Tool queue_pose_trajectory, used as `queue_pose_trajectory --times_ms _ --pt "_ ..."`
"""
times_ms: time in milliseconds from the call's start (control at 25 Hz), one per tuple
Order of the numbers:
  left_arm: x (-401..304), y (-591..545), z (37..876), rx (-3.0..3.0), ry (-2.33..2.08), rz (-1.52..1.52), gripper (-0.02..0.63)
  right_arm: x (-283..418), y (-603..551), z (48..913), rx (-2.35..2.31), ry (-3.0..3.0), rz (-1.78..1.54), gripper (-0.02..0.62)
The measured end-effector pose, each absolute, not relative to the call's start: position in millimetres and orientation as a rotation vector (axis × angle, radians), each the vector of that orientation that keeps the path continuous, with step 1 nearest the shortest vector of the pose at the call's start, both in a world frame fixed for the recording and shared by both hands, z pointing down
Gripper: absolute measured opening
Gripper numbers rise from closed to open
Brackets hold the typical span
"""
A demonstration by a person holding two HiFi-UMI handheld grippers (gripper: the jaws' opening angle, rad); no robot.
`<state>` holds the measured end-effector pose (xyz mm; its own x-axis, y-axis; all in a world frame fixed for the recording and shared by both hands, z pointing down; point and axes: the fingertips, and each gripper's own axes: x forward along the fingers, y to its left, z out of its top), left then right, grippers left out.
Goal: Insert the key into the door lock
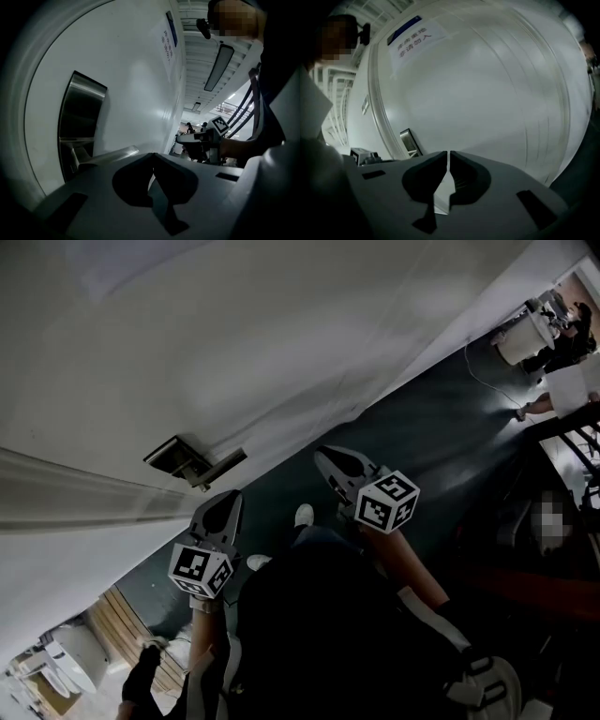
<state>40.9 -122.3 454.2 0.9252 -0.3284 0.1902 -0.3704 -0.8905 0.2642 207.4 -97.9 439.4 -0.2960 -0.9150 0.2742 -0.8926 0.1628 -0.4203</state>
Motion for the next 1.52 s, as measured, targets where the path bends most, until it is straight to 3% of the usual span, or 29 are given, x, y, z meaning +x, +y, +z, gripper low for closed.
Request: queue_pose_trajectory --times_ms 520,1520 --pt "79 -128 432 2.863 -0.523 0.212 0.008 210 -82 432 -2.046 2.645 -0.478 0.031" --pt "122 -138 435 2.855 -0.665 0.235 0.008 248 -101 448 -1.852 2.719 -0.527 0.031"
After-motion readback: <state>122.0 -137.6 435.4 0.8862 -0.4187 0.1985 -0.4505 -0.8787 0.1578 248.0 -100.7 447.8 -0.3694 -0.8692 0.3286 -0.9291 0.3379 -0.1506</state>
